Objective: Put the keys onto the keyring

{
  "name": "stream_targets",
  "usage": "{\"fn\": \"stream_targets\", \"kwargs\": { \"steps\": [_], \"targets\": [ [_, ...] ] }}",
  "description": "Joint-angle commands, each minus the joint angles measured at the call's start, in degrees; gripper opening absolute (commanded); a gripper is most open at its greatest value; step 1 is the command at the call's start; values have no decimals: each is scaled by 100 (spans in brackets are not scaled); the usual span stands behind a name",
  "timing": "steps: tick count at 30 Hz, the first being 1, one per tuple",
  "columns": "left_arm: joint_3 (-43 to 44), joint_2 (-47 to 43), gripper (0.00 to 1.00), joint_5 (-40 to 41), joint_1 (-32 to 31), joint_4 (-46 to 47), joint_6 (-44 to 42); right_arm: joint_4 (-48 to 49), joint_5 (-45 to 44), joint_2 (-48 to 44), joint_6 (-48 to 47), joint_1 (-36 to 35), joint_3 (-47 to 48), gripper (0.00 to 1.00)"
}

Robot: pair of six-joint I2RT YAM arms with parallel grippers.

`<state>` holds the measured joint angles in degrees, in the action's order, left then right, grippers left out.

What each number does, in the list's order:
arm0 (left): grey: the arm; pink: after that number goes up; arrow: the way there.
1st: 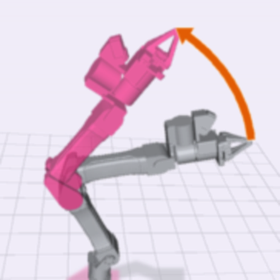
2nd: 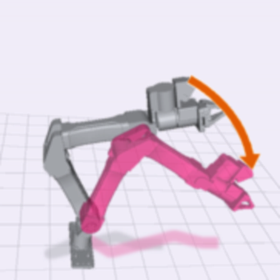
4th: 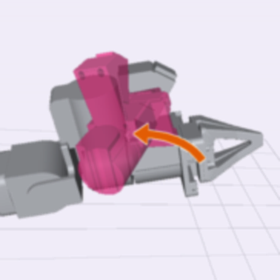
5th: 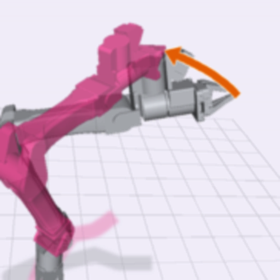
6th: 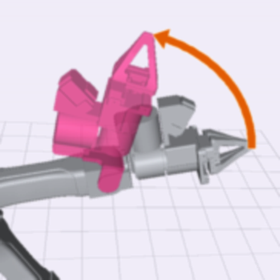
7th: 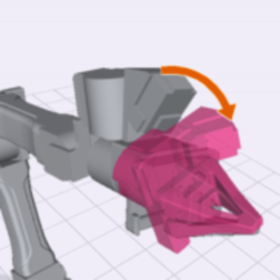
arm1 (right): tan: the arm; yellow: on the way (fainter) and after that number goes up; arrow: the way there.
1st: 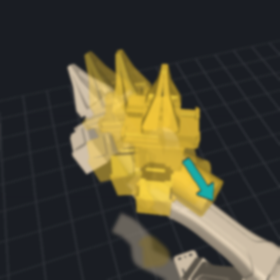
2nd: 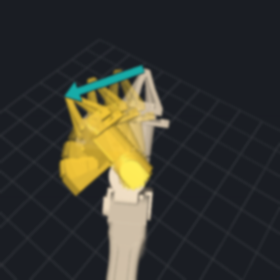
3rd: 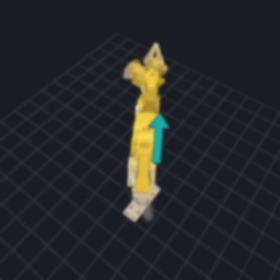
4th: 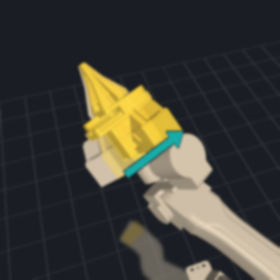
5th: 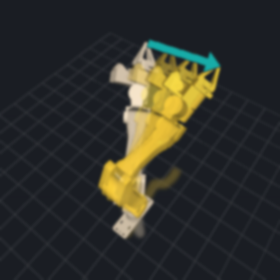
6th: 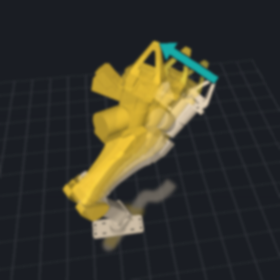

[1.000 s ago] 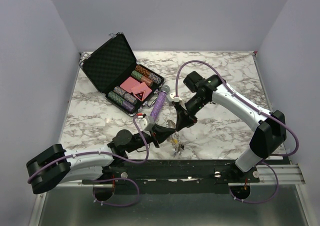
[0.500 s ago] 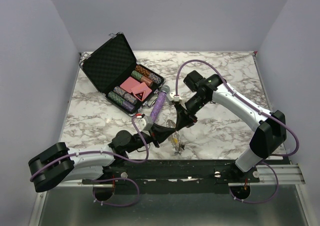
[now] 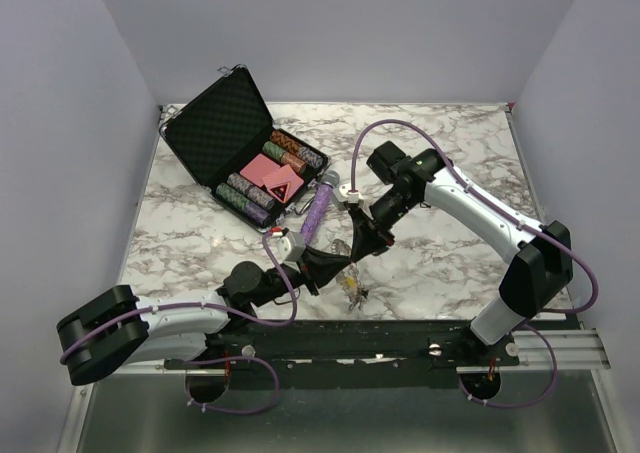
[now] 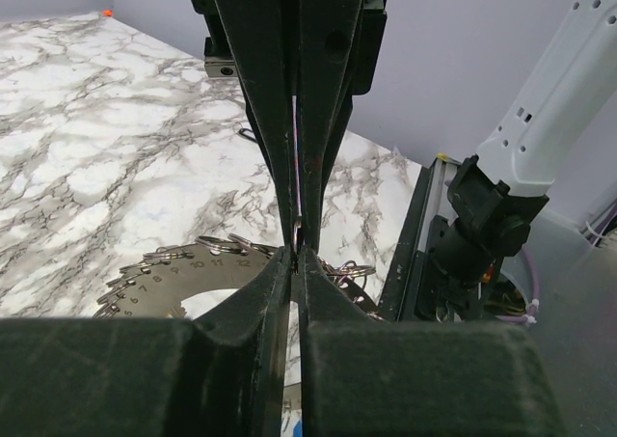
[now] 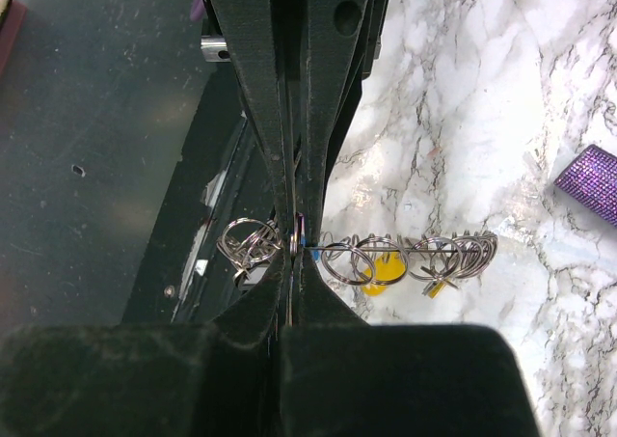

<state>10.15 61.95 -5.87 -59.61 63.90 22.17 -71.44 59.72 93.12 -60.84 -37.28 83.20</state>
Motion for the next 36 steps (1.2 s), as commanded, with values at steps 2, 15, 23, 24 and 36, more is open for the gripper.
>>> {"fn": "stream_targets", "kwargs": {
  "steps": [2, 15, 23, 24, 36],
  "targets": [
    [31, -69, 17, 305, 29, 202, 76, -28, 452, 83, 11, -60, 127, 1],
    [31, -52, 0, 244, 29, 140, 50, -125, 514, 75, -77, -60, 162, 1],
    [-206, -332, 0, 218, 29, 62, -616, -248, 488, 75, -121, -34, 205, 23],
    [-224, -464, 0, 166, 38, -34, -835, -291, 479, 48, -139, -8, 223, 29],
    [-76, -2081, 0, -872, 20, -1958, -3464, -705, 637, -909, -737, 1257, -92, 55]
  ]
}}
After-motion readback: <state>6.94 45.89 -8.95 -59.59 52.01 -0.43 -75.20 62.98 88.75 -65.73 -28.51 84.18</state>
